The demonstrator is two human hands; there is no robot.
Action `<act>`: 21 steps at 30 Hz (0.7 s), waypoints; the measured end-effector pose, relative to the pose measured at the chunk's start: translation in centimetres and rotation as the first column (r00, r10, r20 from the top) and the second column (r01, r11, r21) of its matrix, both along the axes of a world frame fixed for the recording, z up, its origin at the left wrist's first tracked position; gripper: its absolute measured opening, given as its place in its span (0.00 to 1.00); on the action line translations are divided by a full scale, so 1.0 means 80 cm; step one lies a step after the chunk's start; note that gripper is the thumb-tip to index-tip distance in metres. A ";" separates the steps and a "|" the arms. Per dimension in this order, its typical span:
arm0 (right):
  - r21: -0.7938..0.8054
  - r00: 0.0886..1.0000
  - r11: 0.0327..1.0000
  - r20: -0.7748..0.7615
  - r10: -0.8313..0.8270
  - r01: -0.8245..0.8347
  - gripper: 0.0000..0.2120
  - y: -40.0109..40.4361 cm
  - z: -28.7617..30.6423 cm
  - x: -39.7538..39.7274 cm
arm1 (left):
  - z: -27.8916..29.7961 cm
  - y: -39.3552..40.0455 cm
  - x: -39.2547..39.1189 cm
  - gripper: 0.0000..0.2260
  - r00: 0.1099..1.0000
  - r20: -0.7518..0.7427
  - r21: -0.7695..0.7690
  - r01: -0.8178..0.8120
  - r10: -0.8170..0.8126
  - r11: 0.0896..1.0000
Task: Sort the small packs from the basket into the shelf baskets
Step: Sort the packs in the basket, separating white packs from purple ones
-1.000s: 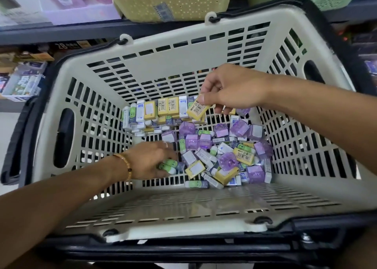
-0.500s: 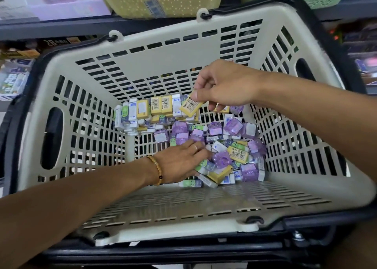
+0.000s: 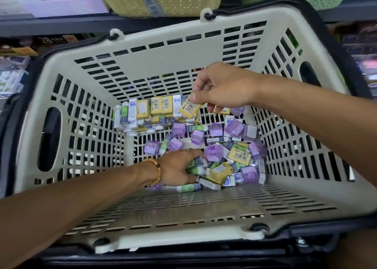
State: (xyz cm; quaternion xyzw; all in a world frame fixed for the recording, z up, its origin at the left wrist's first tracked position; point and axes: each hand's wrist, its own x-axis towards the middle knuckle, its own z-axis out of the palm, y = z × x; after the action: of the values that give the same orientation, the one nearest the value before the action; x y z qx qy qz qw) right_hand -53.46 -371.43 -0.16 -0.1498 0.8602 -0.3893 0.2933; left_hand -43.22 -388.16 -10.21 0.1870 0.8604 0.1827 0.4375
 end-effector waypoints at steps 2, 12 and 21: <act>0.009 1.000 1.000 -0.005 0.011 -0.011 0.08 -0.001 -0.002 0.000 | 0.004 0.003 -0.004 0.30 0.996 0.081 0.026 -0.052 0.049 0.998; 0.023 1.000 1.000 -0.014 0.014 -0.014 0.10 -0.012 -0.007 -0.006 | -0.003 0.075 0.006 0.44 0.959 0.021 -0.025 -0.282 0.283 0.959; 0.019 0.999 1.000 -0.030 -0.017 0.017 0.12 -0.006 -0.005 -0.011 | 0.007 0.062 0.001 0.21 0.974 0.070 0.105 -0.224 0.217 0.969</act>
State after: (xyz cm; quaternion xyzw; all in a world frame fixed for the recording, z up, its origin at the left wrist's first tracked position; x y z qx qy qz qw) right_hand -54.33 -371.95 -0.57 -0.1456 0.8694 -0.3813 0.2785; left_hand -43.15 -383.17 -9.68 0.1091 0.8512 0.2836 0.4279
